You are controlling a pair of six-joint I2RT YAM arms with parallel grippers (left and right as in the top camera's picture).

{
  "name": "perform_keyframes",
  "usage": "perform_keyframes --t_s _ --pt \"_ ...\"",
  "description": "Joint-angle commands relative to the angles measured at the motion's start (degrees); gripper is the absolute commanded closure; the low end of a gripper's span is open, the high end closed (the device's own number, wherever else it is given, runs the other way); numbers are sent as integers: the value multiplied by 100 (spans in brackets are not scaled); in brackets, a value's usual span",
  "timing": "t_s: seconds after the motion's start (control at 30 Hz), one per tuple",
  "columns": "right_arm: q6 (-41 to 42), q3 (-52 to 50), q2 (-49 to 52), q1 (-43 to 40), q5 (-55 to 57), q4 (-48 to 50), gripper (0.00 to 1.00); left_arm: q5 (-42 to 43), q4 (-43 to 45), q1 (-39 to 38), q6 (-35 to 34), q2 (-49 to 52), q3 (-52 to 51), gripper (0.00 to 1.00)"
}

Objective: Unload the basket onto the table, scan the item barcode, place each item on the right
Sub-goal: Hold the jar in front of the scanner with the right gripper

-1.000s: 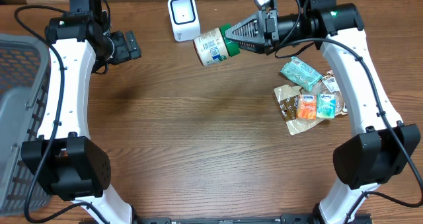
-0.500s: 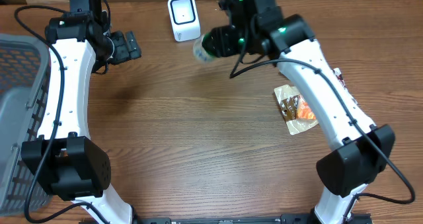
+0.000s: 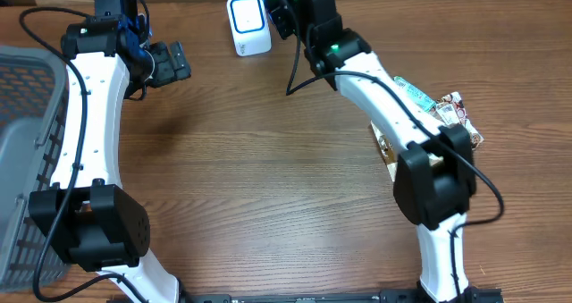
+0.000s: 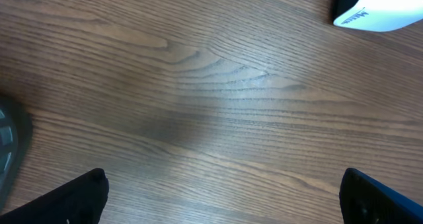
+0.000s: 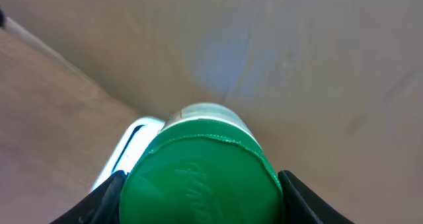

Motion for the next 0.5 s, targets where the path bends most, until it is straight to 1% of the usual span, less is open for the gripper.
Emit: perform_keyframes --t_s 0.0,0.1,0.2,0.4,0.47 --pt "-1460 63 273 55 105 566 67 -42 9 -22 111 -15 122 0" --pt "-2253 63 542 114 105 1021 67 -42 7 -22 111 -15 122 0" --pt "-2710 63 719 153 105 1318 68 -39 7 -22 111 -15 122 0" --pt "-2756 63 887 256 55 2041 68 -42 9 -22 111 -15 122 0" --pt "-2756 63 927 258 -153 2116 68 -42 9 -22 111 -15 122 0"
